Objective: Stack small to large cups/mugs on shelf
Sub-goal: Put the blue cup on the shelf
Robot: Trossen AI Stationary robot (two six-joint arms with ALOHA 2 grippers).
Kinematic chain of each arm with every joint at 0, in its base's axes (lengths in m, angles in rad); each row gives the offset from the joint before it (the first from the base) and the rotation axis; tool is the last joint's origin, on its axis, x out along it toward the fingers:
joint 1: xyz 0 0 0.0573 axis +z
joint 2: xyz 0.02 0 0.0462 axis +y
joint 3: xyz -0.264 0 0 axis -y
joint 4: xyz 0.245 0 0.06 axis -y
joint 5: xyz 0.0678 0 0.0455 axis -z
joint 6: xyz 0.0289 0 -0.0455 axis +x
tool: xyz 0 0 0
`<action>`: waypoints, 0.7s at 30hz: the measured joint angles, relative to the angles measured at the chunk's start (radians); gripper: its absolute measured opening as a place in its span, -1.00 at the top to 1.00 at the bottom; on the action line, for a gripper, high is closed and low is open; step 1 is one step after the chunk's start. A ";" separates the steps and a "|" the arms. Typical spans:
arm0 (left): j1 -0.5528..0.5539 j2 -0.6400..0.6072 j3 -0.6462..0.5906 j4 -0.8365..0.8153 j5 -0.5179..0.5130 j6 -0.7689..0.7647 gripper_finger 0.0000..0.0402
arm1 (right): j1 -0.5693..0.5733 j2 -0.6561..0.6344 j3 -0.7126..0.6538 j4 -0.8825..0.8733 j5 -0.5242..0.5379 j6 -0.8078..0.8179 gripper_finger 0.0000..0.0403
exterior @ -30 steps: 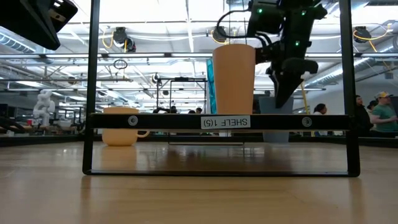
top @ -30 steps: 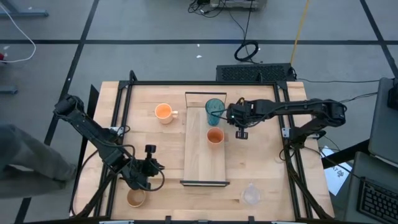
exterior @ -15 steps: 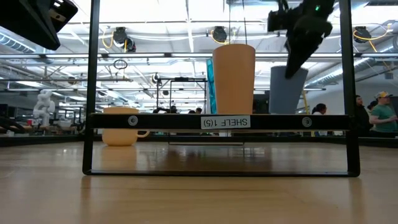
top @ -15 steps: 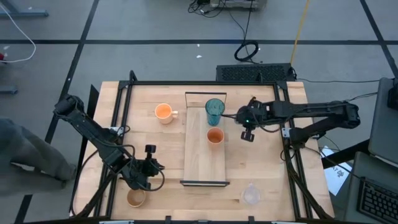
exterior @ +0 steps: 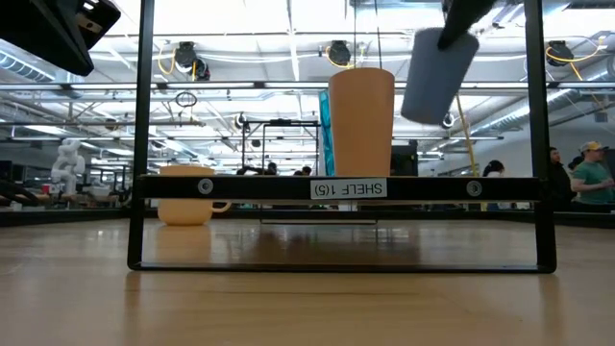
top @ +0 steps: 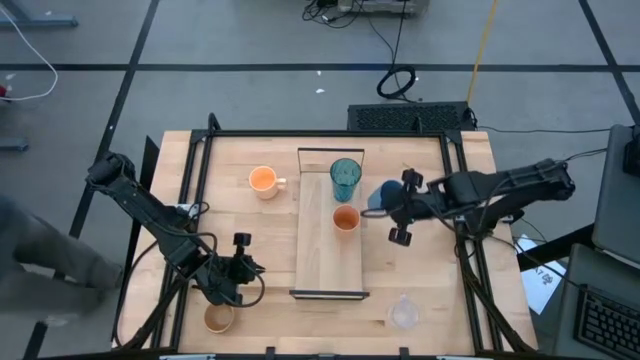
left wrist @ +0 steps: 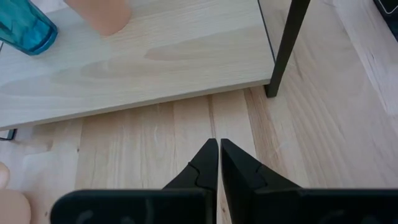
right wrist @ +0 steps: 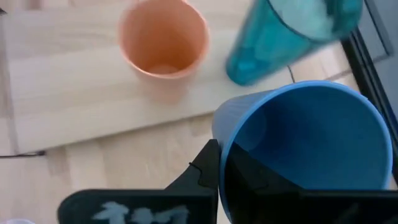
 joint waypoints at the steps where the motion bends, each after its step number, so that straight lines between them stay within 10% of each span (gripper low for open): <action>1: 0.000 0.000 0.000 0.000 0.000 0.000 0.89 | 0.018 0.009 0.019 -0.005 0.013 0.006 1.00; 21: 0.000 0.000 0.000 0.000 0.000 0.000 0.89 | 0.260 0.191 0.378 -0.056 0.073 0.024 1.00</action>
